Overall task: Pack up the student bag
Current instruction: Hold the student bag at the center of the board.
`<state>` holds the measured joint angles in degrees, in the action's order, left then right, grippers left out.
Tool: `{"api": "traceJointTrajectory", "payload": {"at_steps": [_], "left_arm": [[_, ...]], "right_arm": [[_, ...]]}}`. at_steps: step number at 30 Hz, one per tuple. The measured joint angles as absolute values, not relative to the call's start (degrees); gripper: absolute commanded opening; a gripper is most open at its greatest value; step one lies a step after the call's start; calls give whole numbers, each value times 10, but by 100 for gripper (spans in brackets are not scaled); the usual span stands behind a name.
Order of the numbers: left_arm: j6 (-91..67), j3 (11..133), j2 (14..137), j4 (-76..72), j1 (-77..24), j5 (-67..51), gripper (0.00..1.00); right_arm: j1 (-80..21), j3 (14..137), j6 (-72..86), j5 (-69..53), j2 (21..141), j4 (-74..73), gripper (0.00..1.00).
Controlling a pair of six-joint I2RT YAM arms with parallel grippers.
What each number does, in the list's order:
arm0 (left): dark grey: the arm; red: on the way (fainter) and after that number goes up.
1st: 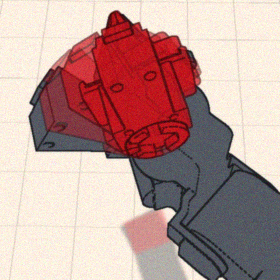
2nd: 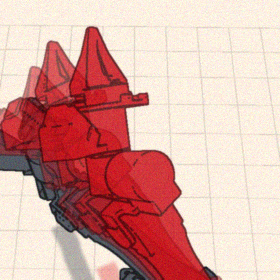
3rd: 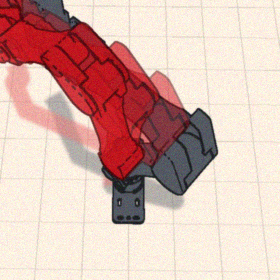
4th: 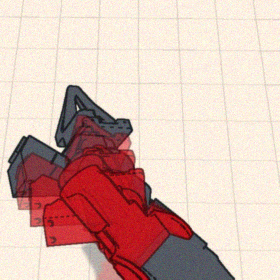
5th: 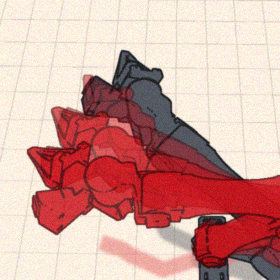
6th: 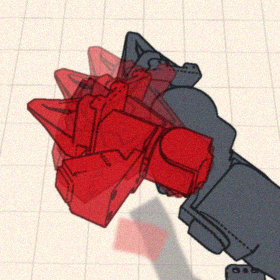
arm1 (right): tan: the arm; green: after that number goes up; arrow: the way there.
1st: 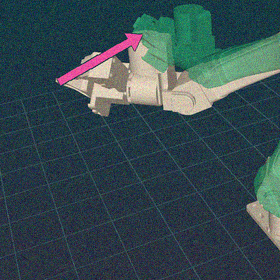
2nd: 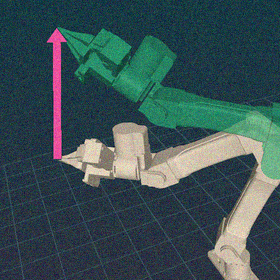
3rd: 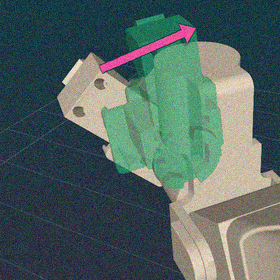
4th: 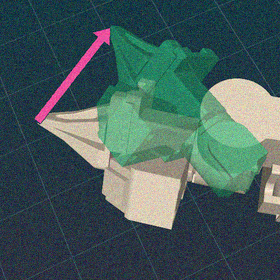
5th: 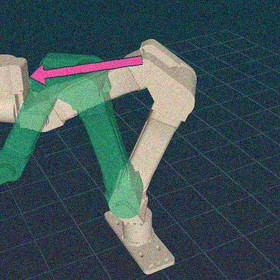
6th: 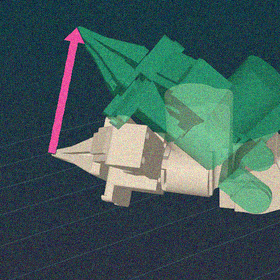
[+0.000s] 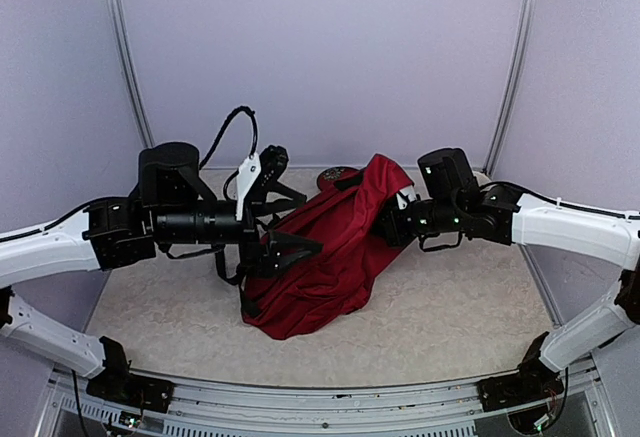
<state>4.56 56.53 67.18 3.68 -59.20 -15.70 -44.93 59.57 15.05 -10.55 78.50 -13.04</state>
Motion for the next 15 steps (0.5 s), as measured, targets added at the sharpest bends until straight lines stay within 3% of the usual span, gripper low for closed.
{"api": "traceJointTrajectory", "payload": {"at_steps": [6, 7, 9, 13, 15], "left_arm": [[30, 684, 777, 37, -592, -130, 96], [30, 695, 801, 43, -592, -125, 91], [28, 704, 835, 56, -595, -112, 70], [31, 710, 867, 73, -597, -83, 1], [28, 712, 865, 74, -593, -80, 0]], "right_arm": [[-469, 622, 151, -108, 808, -136, 0], [-471, 625, 151, -109, 810, -138, 0], [-473, 627, 151, -111, 812, -140, 0], [-473, 628, 151, -114, 814, -146, 0], [-472, 628, 151, -116, 814, -148, 0]]}}
